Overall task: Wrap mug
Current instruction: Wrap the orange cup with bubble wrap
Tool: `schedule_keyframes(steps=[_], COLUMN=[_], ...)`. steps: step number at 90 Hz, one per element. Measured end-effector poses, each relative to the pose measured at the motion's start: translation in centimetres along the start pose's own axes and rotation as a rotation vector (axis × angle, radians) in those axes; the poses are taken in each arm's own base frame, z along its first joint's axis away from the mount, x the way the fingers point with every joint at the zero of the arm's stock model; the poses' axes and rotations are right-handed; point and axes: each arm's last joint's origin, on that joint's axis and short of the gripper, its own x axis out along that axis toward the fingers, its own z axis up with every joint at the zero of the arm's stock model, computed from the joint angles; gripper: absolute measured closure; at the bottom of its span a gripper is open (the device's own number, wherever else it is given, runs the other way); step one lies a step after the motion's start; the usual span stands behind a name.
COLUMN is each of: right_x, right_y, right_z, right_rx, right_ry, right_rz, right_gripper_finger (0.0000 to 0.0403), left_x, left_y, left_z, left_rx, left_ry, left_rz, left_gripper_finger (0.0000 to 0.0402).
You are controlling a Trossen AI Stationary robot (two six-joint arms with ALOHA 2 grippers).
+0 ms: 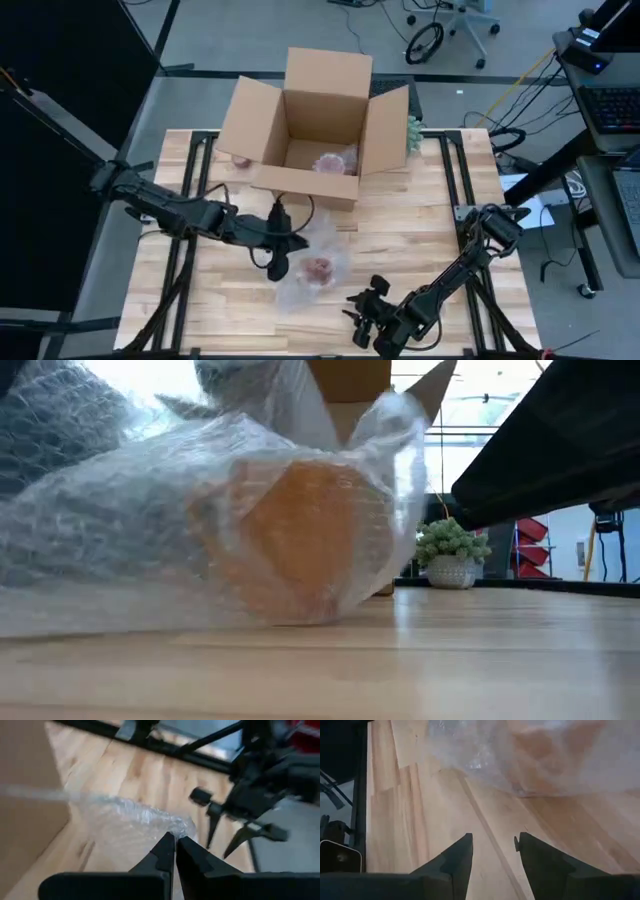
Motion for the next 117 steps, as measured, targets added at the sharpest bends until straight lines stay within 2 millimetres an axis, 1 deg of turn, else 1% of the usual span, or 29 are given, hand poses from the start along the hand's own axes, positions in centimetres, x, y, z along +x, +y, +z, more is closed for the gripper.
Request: schedule_keyframes(steps=[11, 18, 35, 47, 56, 63, 79, 104, 117], right_x=[0.1, 0.4, 1.7, 2.8, 3.4, 3.9, 4.7, 4.6, 4.5], right_y=[-0.1, -0.2, -0.5, -1.3, -1.9, -2.3, -3.0, -3.2, -3.1], right_z=[0.1, 0.3, 1.8, 2.8, 3.4, 3.8, 4.6, 4.4, 4.2], right_rx=[0.004, 0.017, 0.038, 0.055, 0.059, 0.068, 0.084, 0.068, 0.042], right_ry=[0.000, -0.001, -0.039, -0.043, -0.049, -0.053, -0.057, -0.039, 0.066], right_rz=[-0.003, -0.009, -0.004, -0.037, -0.058, -0.074, -0.101, -0.116, -0.046], right_gripper_finger=[0.0257, 0.0257, 0.0257, 0.0257, 0.0257, 0.0257, 0.0257, 0.0257, 0.0257], left_x=[0.2, 0.7, 1.7, 2.6, 3.2, 4.1, 6.5, 10.3, 11.3], left_y=[0.0, 0.0, 0.0, 0.0, -0.4, -0.8, -1.3, -0.8, -0.6], left_z=[-0.1, -0.4, -1.1, -1.6, -1.9, -2.3, -4.0, -7.9, -8.8], left_rx=[0.002, 0.006, 0.035, 0.039, 0.044, 0.048, 0.081, 0.105, 0.108], left_ry=[0.004, 0.023, 0.055, 0.073, 0.068, 0.067, 0.118, 0.254, 0.279], left_rz=[0.001, 0.011, 0.025, 0.033, 0.015, -0.017, -0.064, -0.023, -0.013], left_gripper_finger=[0.0401, 0.0401, 0.0401, 0.0401, 0.0401, 0.0401, 0.0401, 0.0401, 0.0401])
